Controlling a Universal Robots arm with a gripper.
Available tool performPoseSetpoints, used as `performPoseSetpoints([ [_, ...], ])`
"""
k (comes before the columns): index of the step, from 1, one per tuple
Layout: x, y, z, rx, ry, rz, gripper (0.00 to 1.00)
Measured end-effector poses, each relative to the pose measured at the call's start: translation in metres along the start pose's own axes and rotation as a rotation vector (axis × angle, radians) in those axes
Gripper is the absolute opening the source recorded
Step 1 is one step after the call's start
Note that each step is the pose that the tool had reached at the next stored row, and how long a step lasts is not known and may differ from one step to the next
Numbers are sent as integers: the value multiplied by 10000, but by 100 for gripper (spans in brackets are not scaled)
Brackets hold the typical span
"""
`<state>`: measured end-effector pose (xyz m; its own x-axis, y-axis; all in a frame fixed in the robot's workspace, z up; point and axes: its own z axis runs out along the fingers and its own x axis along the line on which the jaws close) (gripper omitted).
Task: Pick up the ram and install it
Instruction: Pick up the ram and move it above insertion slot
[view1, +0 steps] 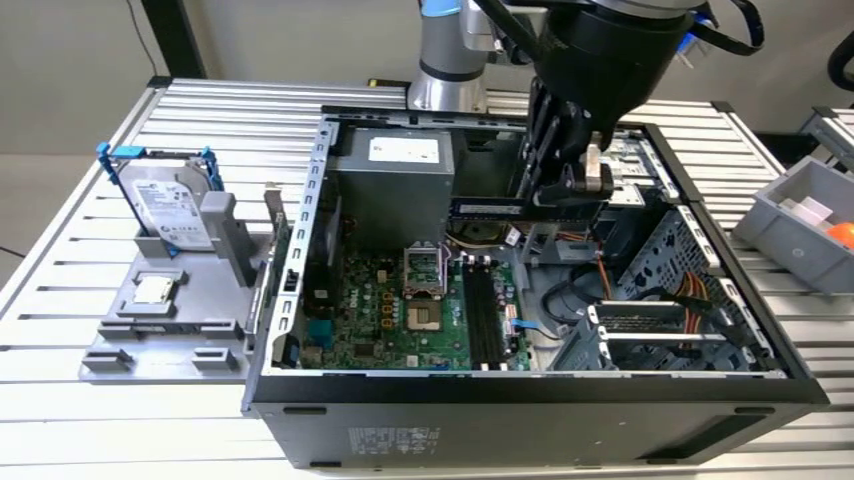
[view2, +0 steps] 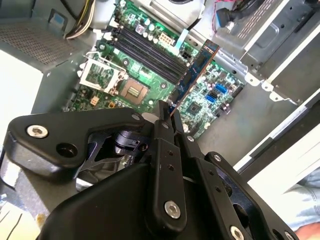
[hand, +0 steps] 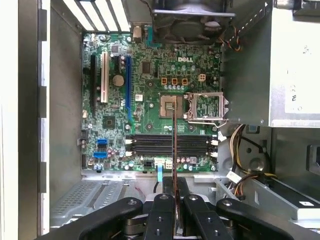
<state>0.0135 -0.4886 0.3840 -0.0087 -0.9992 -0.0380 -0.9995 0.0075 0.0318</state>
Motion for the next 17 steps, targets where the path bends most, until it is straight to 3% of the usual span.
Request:
performPoseSetpoints([
  [6,-26,-60,-1,0,0,0,0],
  [17,-36,-87,-1,1,-1,24,0],
])
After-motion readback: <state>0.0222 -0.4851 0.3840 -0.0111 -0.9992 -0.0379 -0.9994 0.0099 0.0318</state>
